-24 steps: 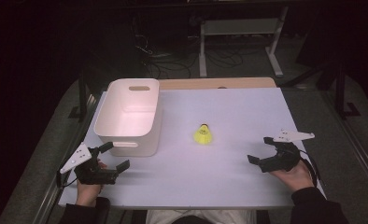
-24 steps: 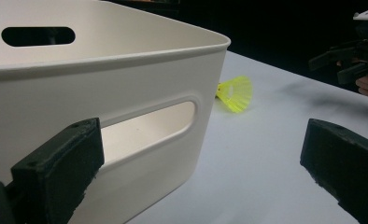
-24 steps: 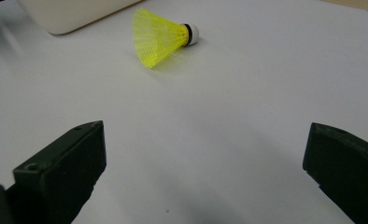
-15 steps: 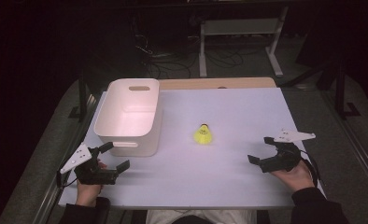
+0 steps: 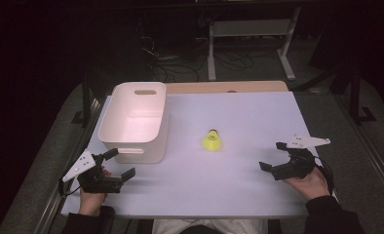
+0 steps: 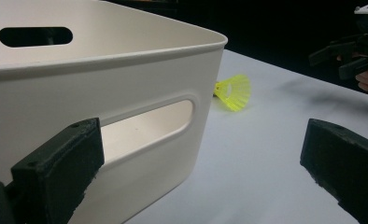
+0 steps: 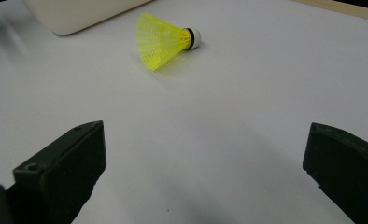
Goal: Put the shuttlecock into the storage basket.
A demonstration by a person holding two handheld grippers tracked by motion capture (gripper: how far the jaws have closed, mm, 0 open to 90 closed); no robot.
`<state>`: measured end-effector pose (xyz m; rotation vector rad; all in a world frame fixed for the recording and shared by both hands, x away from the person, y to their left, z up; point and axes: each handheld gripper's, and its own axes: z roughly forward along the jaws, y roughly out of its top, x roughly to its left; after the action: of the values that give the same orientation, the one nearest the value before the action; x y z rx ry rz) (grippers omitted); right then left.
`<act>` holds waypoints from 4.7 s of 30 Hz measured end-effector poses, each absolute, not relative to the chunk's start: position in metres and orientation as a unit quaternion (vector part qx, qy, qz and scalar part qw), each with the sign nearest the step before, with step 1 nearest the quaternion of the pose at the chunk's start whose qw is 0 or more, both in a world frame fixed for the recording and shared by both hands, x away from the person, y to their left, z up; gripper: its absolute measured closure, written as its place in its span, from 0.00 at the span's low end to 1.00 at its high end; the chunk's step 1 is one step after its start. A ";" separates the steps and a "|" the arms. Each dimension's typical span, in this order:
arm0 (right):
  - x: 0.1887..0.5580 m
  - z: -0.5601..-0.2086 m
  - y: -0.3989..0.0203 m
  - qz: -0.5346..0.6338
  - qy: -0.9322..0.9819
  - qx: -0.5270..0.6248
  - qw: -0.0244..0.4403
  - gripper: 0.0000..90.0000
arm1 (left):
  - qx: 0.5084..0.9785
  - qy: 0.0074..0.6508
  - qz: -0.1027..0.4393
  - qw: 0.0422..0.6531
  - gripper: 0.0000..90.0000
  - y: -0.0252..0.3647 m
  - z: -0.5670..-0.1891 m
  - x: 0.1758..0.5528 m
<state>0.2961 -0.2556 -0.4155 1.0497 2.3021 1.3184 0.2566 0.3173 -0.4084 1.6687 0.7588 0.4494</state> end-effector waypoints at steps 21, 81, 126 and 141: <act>0.299 -0.406 -0.248 0.446 0.807 0.359 0.146 0.00 | 0.721 0.324 0.195 0.581 0.00 0.317 -0.409 0.256; 0.338 -0.356 -0.218 0.425 0.841 0.309 0.131 0.00 | 0.726 0.321 0.194 0.576 0.00 0.317 -0.409 0.255; 0.370 -0.360 -0.182 0.398 0.872 0.268 0.099 0.00 | 0.728 0.320 0.193 0.576 0.00 0.317 -0.410 0.255; 0.381 -0.371 -0.178 0.389 0.876 0.269 0.091 0.00 | 0.729 0.318 0.191 0.575 0.00 0.317 -0.410 0.255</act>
<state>0.3813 -0.1782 -0.3710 0.7998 2.6043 1.1551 0.2553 0.3167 -0.4096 1.7064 0.7459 0.4485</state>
